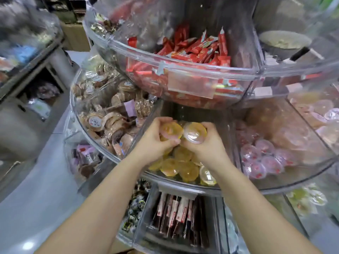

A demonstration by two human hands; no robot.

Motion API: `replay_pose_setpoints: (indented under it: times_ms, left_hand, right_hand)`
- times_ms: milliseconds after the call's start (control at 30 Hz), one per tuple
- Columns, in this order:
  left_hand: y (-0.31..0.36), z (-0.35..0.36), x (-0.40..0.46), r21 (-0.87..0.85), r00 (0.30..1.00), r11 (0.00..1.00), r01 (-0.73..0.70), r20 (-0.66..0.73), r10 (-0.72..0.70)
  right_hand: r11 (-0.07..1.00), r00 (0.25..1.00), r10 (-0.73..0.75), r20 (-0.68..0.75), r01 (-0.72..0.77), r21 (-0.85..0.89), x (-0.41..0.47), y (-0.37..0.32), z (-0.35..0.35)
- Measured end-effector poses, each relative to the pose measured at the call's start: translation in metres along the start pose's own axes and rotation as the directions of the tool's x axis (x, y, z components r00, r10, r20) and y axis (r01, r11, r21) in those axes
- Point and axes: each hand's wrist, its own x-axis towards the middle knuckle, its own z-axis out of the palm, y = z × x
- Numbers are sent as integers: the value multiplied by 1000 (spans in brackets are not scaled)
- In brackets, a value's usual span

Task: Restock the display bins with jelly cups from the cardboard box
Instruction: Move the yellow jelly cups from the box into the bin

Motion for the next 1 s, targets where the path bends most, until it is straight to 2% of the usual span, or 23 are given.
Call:
replay_pose_setpoints:
  times_ms: [67, 167, 367, 467, 600, 800, 900, 1000]
  left_hand:
    - [-8, 2, 11, 6, 998, 1000, 29, 48, -29]
    - [-18, 2, 18, -9, 996, 999, 34, 79, -33]
    - [-21, 4, 23, -68, 992, 997, -42, 113, 49]
    - [-24, 4, 25, -32, 997, 998, -48, 51, 50]
    - [-22, 3, 24, -44, 998, 999, -13, -59, 11]
    - [-19, 0, 32, -143, 995, 987, 76, 82, -64]
    - [-15, 3, 42, -86, 993, 994, 71, 99, -62]
    - [-13, 14, 59, 121, 998, 992, 19, 62, -27]
  right_hand:
    - [999, 999, 41, 3, -41, -12, 8, 10, 1]
    - [999, 1000, 23, 5, -23, -37, 11, 21, -3]
    - [990, 1000, 2, 12, -1, -144, 8, 20, 2]
    - [982, 1000, 14, -20, -17, -189, 7, 20, 1]
    - [994, 995, 84, -56, -88, -70, 5, 19, -2]
    - [977, 973, 213, -89, -211, 26, 5, 22, -5]
    - [960, 952, 280, -122, -278, 39, 7, 24, -4]
    - [936, 929, 351, -120, -345, 65, 18, 22, -5]
